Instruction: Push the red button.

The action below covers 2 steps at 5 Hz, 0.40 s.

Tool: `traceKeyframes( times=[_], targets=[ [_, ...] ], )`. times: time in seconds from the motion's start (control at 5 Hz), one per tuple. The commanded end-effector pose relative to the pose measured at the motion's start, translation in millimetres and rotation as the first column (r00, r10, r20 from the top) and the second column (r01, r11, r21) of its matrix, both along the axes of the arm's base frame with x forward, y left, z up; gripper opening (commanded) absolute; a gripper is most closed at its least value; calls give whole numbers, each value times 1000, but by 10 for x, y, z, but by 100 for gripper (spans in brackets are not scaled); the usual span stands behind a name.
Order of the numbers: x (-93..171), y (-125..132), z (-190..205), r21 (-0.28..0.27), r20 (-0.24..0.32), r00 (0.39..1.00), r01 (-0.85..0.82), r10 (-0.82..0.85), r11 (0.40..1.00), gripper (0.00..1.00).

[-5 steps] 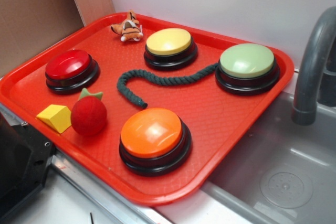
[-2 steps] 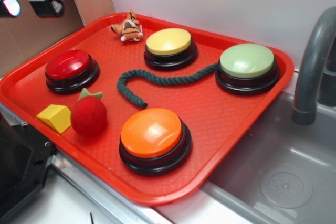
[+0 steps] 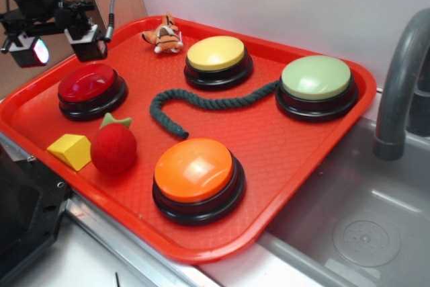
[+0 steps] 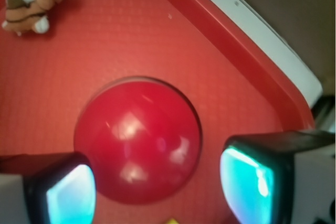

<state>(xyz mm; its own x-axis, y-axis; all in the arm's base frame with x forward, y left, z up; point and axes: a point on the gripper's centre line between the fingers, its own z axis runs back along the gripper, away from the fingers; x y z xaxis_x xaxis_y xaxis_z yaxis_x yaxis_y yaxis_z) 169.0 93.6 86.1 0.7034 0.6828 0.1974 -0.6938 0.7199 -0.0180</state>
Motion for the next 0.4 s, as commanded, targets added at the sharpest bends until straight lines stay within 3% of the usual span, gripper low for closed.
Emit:
traceKeyframes(
  times=[0.0, 0.2],
  targets=[
    [-74, 68, 72, 13, 28, 1000, -12, 12, 1000, 100],
    [-16, -16, -110, -24, -33, 997, 71, -71, 997, 100]
  ],
)
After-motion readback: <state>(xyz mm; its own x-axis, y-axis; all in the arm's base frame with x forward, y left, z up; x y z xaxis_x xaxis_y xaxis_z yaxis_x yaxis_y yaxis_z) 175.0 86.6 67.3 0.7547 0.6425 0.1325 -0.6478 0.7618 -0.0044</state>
